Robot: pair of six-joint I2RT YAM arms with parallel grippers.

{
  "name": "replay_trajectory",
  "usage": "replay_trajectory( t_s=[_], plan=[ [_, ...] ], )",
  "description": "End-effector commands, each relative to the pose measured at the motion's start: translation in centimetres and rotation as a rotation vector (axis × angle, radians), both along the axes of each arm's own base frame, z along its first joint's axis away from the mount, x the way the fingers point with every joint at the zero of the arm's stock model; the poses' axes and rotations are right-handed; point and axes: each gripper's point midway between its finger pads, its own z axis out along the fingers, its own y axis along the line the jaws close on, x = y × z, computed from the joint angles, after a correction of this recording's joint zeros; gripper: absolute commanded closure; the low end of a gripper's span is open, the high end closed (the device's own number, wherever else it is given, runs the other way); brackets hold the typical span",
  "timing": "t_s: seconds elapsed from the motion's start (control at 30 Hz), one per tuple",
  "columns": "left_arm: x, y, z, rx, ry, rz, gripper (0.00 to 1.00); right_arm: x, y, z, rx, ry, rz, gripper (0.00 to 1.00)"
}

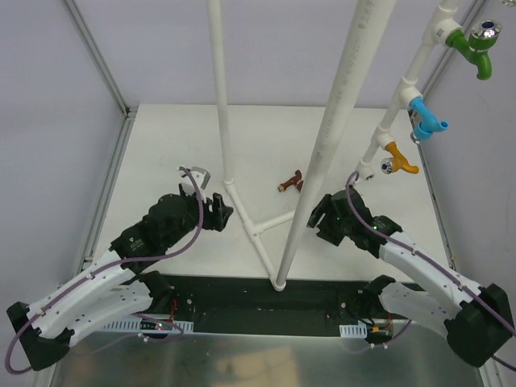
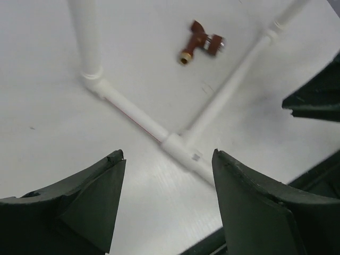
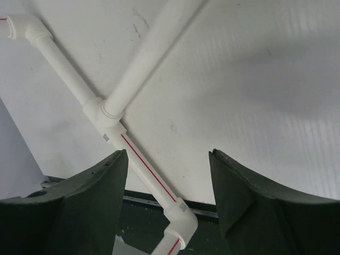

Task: Install the water faucets
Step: Pick up the water faucet from the center of the board.

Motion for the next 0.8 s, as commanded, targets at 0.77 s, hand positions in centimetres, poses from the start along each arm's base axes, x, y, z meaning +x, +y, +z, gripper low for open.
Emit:
replay_trajectory(
  t_s=[0.77],
  plan=[
    [6.8,4.1,9.5,-0.198,-0.225,-0.065,0.28,15.4,0.9,1.9,-0.355,-0.030,-0.028,0.23]
  ],
)
